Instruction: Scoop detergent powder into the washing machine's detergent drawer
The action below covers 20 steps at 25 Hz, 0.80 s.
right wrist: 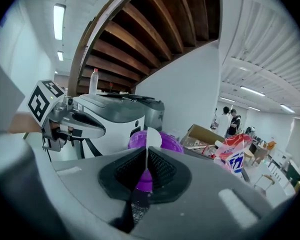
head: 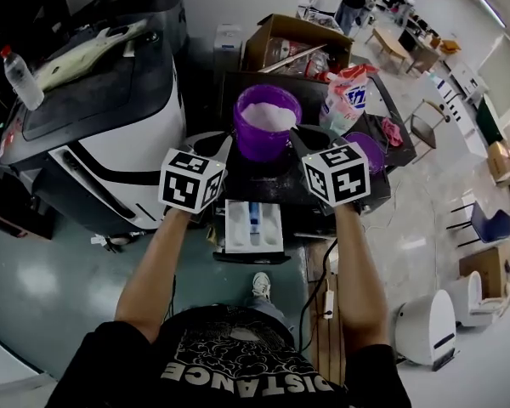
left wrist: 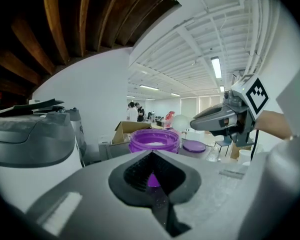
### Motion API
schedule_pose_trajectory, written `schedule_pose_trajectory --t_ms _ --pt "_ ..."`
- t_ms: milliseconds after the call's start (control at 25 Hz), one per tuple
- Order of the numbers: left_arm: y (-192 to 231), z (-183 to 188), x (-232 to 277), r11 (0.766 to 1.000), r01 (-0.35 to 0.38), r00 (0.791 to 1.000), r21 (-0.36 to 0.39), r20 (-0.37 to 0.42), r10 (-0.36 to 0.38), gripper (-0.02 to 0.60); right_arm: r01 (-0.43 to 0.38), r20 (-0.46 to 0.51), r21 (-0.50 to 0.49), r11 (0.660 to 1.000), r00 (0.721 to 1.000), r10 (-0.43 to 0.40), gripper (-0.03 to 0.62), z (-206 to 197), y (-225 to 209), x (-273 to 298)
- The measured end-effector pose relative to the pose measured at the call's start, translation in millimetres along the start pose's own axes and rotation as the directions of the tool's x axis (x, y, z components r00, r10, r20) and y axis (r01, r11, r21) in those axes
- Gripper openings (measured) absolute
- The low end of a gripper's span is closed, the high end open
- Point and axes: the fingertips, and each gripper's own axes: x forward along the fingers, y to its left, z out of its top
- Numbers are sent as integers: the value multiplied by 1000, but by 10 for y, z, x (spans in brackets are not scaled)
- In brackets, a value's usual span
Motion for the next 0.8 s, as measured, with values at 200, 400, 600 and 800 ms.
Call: schedule_pose_trajectory --t_ms 200,400,600,800 --pt "35 80 186 999 -51 999 -5 -14 51 0 -85 -39 -75 994 996 82 38 57 -207 232" --pt "79 116 320 995 -96 995 -15 -21 96 0 -179 -99 -161 971 981 164 38 92 -291 495" --pt "171 102 378 988 -149 989 -39 -28 148 0 -280 -190 -249 927 953 236 38 39 -276 749" --pt "238 87 392 979 -195 981 -54 -34 193 0 -394 -295 -308 866 905 307 38 -41 -189 935"
